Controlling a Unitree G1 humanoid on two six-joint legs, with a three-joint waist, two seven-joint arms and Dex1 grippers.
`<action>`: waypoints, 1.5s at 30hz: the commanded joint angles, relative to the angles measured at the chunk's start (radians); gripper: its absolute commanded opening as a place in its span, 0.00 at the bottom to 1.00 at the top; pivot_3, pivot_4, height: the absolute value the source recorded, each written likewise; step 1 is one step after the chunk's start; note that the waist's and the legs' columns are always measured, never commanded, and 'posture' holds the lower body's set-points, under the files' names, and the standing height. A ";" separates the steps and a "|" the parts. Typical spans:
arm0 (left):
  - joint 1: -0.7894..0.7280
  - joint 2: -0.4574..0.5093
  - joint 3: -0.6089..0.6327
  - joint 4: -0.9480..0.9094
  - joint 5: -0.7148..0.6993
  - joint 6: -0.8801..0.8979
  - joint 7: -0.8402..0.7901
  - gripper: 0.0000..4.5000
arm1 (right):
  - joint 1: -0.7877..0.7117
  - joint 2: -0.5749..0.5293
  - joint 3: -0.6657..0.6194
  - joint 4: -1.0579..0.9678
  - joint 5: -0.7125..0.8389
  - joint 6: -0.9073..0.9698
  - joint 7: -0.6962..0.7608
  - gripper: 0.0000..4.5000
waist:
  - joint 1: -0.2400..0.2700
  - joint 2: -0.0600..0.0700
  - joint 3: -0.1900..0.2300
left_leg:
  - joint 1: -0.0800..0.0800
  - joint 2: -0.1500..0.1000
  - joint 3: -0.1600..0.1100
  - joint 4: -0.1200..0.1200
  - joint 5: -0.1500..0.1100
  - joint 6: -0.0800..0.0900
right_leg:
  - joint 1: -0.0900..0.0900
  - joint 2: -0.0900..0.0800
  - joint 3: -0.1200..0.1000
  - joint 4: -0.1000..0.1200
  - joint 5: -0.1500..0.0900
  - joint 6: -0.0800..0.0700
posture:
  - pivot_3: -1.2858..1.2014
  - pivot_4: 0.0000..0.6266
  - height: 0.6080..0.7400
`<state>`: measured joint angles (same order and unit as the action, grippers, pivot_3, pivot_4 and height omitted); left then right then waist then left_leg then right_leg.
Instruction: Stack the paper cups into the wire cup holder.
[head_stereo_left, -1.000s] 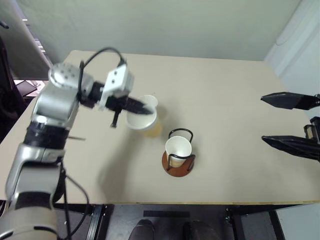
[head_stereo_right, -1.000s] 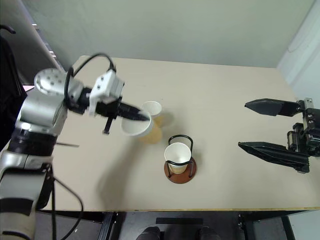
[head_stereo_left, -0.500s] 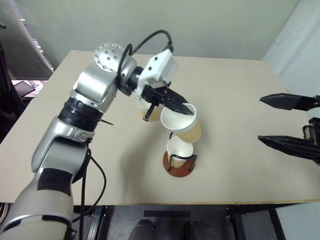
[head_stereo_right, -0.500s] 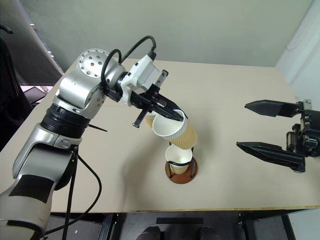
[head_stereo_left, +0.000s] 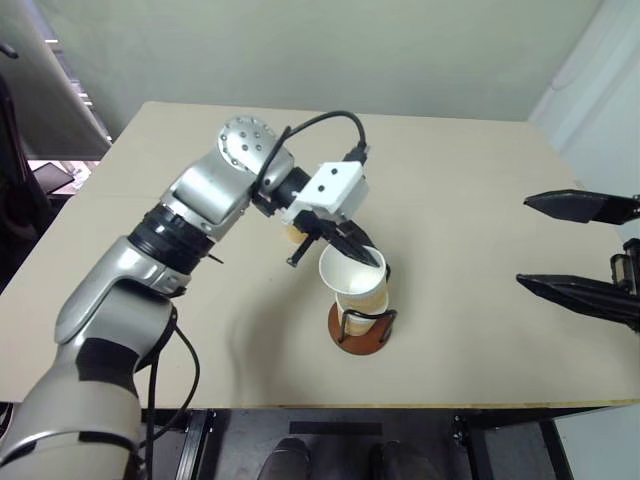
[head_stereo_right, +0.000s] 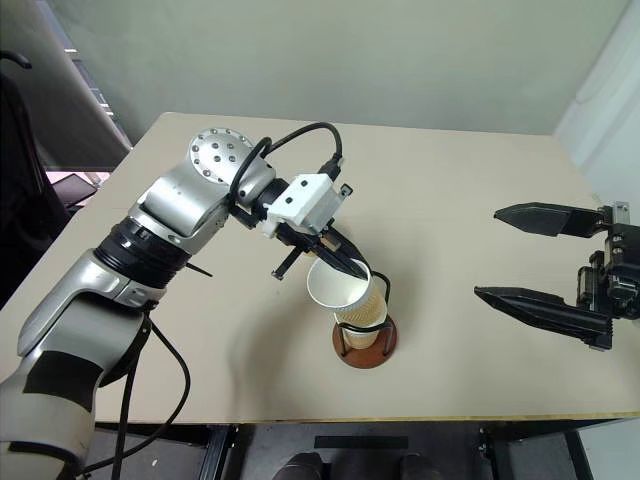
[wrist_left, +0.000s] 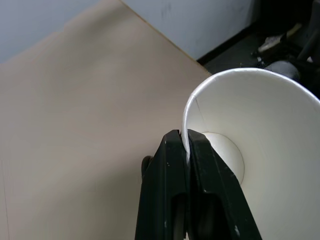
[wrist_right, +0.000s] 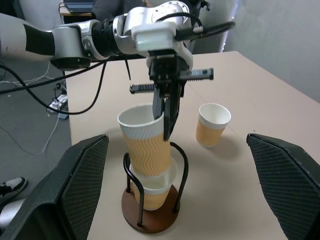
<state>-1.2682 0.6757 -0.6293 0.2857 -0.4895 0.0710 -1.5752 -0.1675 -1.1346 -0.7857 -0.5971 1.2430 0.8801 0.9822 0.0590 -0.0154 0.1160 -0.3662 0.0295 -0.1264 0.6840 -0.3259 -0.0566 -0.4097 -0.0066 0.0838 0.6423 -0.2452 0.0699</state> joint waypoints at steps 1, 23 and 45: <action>0.006 0.011 0.003 -0.036 -0.003 -0.015 -0.039 0.01 | 0.004 -0.012 -0.034 -0.010 -0.001 -0.019 -0.008 1.00 | 0.000 0.000 0.000 | 0.000 0.000 0.001 0.000 0.000 0.000 | 0.000 0.000 0.000 0.000 0.000 0.000 | 0.52 0.24 1.00; 0.037 -0.025 0.015 -0.037 0.073 -0.038 -0.039 0.99 | 0.009 -0.012 0.006 -0.014 -0.046 -0.047 -0.009 1.00 | 0.000 0.000 0.000 | 0.000 0.000 0.002 0.000 0.000 0.000 | 0.000 0.000 0.000 0.000 0.000 0.000 | 0.52 0.24 1.00; 0.003 -0.046 0.308 0.590 0.455 -0.204 0.254 0.99 | -0.012 -0.017 0.084 0.026 -0.105 -0.090 0.031 1.00 | 0.009 0.001 0.000 | -0.001 -0.001 -0.001 0.001 0.000 0.000 | -0.001 0.000 0.000 0.000 0.000 0.001 | 0.52 0.24 1.00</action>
<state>-1.2365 0.6367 -0.3434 0.8672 -0.0504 -0.1115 -1.3173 -0.1726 -1.1502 -0.6838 -0.5608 1.1421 0.8101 1.0163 0.0676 -0.0147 0.1156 -0.3673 0.0288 -0.1272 0.6849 -0.3259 -0.0563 -0.4105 -0.0068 0.0837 0.6423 -0.2456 0.0709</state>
